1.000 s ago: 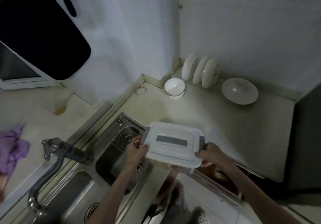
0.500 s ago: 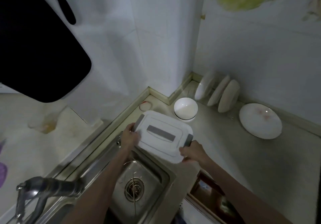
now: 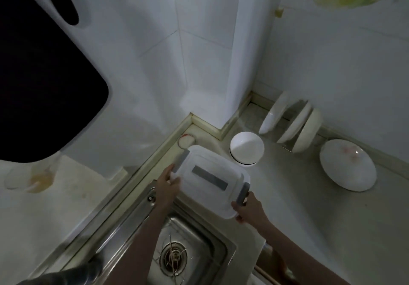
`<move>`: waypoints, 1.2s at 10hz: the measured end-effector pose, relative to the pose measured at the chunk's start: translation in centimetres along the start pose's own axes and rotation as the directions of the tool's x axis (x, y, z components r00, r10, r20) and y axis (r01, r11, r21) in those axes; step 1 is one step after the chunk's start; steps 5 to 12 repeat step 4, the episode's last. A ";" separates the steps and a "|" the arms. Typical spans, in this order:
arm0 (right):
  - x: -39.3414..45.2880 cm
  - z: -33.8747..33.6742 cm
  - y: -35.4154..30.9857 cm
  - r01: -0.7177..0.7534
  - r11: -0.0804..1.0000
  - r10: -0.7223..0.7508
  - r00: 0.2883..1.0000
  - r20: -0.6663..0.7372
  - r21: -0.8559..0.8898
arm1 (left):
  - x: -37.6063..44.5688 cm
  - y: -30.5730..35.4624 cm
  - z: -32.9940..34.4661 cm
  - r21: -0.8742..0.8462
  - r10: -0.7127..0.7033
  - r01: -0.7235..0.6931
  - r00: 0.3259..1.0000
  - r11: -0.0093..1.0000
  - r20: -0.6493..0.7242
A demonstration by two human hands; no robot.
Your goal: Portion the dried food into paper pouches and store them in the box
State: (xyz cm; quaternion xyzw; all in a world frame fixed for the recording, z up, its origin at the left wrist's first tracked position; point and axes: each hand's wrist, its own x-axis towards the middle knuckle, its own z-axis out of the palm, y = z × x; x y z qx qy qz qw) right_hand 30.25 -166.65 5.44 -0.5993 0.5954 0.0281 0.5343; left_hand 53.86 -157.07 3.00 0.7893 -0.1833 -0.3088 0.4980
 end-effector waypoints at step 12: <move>-1.7 -4.1 3.5 0.031 0.971 -0.001 0.992 0.129 -0.236 | -6.6 -0.4 0.7 -0.135 0.011 -0.021 0.997 0.991 -0.072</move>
